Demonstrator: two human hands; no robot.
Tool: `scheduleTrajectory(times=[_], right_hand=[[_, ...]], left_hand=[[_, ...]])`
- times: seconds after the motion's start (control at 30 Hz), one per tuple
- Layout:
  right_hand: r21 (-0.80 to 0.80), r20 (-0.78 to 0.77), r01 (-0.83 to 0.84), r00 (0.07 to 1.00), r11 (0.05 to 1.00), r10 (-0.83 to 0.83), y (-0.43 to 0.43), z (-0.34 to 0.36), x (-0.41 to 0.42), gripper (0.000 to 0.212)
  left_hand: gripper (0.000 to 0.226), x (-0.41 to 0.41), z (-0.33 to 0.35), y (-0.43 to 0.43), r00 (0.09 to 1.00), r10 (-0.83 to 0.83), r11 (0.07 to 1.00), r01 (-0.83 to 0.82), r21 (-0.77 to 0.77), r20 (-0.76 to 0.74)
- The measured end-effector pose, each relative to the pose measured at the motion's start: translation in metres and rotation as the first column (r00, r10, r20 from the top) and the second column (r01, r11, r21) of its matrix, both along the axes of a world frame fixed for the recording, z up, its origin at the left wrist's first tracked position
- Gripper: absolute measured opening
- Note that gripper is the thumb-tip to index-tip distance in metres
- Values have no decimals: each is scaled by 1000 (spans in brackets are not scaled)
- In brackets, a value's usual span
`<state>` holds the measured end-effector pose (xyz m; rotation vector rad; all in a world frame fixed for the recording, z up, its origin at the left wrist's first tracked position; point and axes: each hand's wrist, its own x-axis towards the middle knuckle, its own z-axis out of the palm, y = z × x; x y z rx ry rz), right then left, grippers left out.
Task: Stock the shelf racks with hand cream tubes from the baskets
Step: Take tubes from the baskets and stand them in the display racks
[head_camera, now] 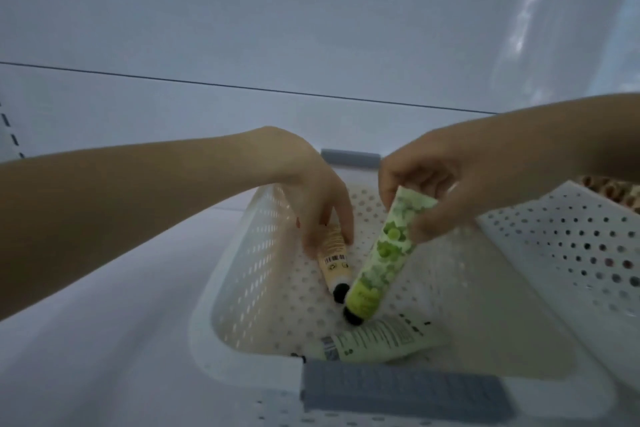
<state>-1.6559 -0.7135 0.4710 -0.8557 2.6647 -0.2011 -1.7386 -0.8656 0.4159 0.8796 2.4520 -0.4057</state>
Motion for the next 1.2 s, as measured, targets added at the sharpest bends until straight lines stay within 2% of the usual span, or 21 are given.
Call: scheduleTrajectory(times=[0.07,0.13,0.2,0.27,0.33,0.47,0.57,0.67,0.77,0.87,0.97,1.13,1.2], right_hand=[[-80,26,-37,999,996,39,8,5,-1,22],[-190,3,7,1000,982,-7,18,8,1,26],[-331,-13,41,999,943,-47,27,6,-1,25],[-494,9,90,995,865,-98,36,4,-2,27],[-636,50,154,986,756,-158,45,3,-4,29],[-798,130,264,953,541,-274,60,4,-8,12],[-842,147,280,941,460,-305,77,9,-5,8],[-892,181,286,936,350,-303,95,11,0,11],[-930,204,284,927,233,-314,117,17,8,10],[-952,192,256,926,166,-323,147,24,15,12],[-963,174,232,923,136,-342,183,27,22,13],[-947,102,217,902,236,-420,243,10,31,9],[-944,66,204,887,259,-457,264,3,36,4]], left_hand=[[47,0,-3,-1,999,15,999,-14,33,-32],[32,-2,-4,0,998,8,999,-5,52,-57],[26,-4,0,-2,995,4,995,5,96,-96],[24,-2,8,-4,990,6,985,19,174,-138],[21,3,22,-7,990,14,946,32,321,-139],[10,13,54,-12,997,74,754,-35,655,-31],[5,17,66,-8,988,143,561,-126,818,54],[18,25,72,11,977,166,374,-190,908,137],[23,40,81,41,976,173,310,-181,933,131],[22,57,92,80,975,202,249,-138,959,88],[24,74,99,125,971,227,186,-114,976,71],[30,100,92,194,970,180,73,-178,981,163],[27,108,85,216,962,203,67,-197,978,180]])
